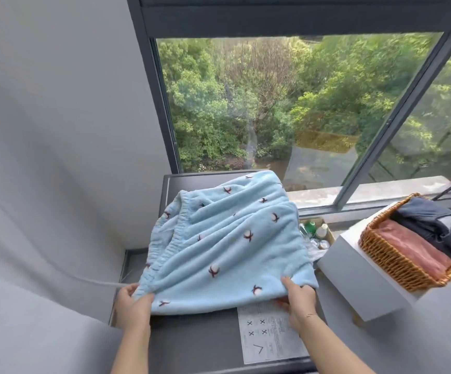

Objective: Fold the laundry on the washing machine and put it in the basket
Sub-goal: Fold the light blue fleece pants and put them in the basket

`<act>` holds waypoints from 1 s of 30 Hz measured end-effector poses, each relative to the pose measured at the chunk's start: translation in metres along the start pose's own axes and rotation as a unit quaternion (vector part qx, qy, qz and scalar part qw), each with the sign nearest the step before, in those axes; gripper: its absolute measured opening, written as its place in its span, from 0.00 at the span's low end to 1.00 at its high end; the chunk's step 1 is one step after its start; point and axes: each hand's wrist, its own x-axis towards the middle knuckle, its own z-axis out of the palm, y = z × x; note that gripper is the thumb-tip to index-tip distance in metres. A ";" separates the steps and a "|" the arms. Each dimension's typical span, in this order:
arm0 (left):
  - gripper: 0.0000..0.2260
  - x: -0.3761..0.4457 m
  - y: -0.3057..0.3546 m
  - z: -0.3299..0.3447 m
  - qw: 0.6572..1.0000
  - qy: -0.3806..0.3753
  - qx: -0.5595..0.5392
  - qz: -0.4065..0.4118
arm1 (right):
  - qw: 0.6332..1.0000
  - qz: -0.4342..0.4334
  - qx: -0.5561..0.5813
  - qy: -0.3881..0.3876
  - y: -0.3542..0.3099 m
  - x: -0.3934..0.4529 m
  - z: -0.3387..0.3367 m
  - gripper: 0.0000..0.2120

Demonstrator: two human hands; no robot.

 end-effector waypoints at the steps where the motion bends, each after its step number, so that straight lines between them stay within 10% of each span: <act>1: 0.17 -0.004 0.004 0.000 0.995 0.027 0.090 0.032 | 0.999 -0.011 -0.048 0.000 0.003 0.001 0.000 0.08; 4: 0.24 -0.023 0.019 0.013 0.940 0.095 0.265 0.191 | 0.981 -0.042 -0.185 -0.025 -0.001 -0.009 -0.008 0.05; 7: 0.21 -0.042 0.033 0.043 0.894 -0.001 0.256 0.368 | 0.933 -0.026 -0.353 -0.069 -0.016 -0.013 -0.015 0.07; 12: 0.21 -0.043 0.013 0.077 0.812 -0.150 0.449 0.342 | 0.739 0.013 -0.663 -0.122 -0.061 -0.007 -0.026 0.09; 15: 0.26 -0.040 -0.008 0.073 0.791 -0.132 0.494 0.336 | 0.743 -0.083 -0.656 -0.101 -0.087 0.006 -0.011 0.14; 21: 0.24 -0.049 0.023 0.083 0.830 -0.127 0.492 0.229 | 0.778 -0.268 -0.543 -0.168 -0.085 0.024 0.044 0.11; 26: 0.17 -0.018 0.099 0.097 0.886 -0.105 0.430 0.141 | 0.675 -0.379 -0.569 -0.278 -0.056 0.041 0.078 0.04; 30: 0.15 0.028 0.143 0.123 0.934 -0.073 0.308 0.163 | 0.688 -0.511 -0.465 -0.222 -0.070 0.051 0.102 0.03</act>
